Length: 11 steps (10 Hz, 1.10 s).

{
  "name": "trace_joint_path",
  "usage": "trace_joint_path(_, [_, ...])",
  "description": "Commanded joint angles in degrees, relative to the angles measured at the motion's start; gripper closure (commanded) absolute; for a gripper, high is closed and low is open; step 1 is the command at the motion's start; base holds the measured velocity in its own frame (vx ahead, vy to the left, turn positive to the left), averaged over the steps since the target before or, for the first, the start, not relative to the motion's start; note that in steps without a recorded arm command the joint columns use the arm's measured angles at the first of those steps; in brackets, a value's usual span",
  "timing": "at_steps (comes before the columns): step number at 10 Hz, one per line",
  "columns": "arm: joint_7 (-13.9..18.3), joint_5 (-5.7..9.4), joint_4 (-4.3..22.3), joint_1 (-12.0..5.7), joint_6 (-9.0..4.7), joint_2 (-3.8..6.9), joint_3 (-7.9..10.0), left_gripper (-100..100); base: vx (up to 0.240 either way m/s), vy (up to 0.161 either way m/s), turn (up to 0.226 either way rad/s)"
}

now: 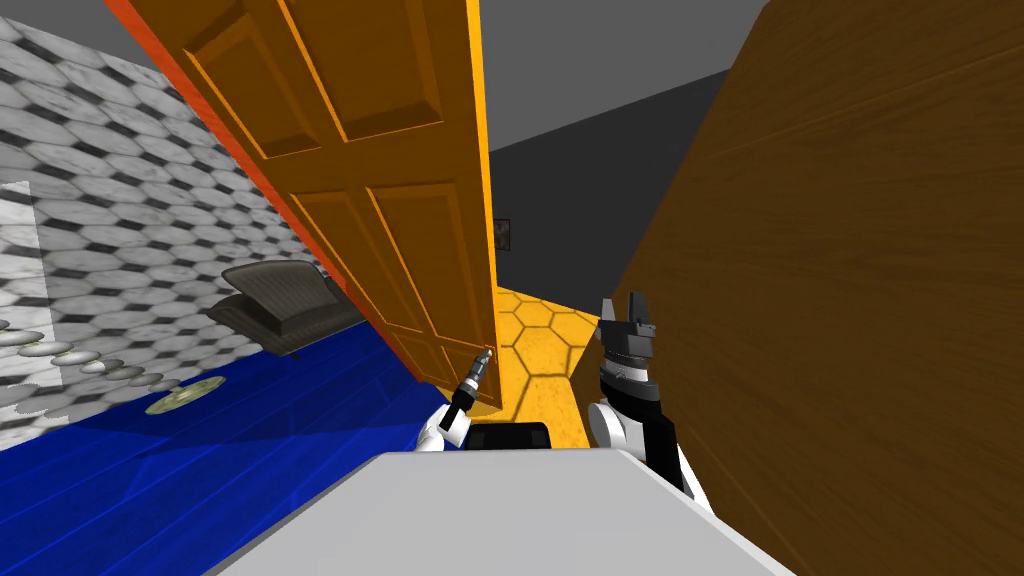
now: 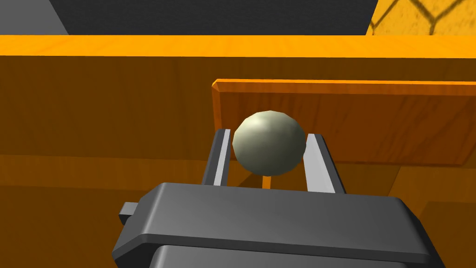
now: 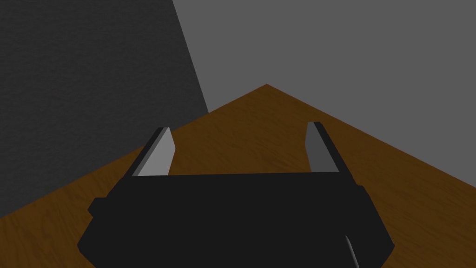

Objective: Push the door open

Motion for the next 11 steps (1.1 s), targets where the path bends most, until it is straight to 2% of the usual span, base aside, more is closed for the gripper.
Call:
trace_joint_path(1, [-1.02, 1.3, -1.15, 0.0, 0.15, 1.05, 1.06, 100, 0.172, -0.057, 0.042])
trace_joint_path(2, [-1.02, 1.3, -1.15, 0.0, 0.15, 1.05, 1.06, 100, 0.13, -0.04, 0.024])
trace_joint_path(3, [-2.58, 2.85, -1.1, -0.04, 0.19, 1.25, 1.87, 100, 0.191, -0.046, 0.139])
trace_joint_path(4, [-3.01, 3.28, -1.09, -0.06, 0.2, 1.27, 2.1, 100, 0.192, -0.044, 0.086])
trace_joint_path(5, [-2.39, 2.88, -2.21, 0.59, 1.0, 1.03, 1.6, -100, -0.065, -0.011, 0.073])
trace_joint_path(7, [-2.29, 3.01, -2.4, 0.64, 1.26, 0.89, 1.64, -100, -0.22, -0.039, 0.041])
trace_joint_path(10, [-2.03, 3.38, -2.9, 0.78, 1.96, -0.08, 1.76, -100, -0.268, -0.035, 0.058])
trace_joint_path(11, [-2.1, 3.32, -2.56, 0.62, 1.71, 0.13, 1.76, -100, -0.115, -0.002, 0.007])
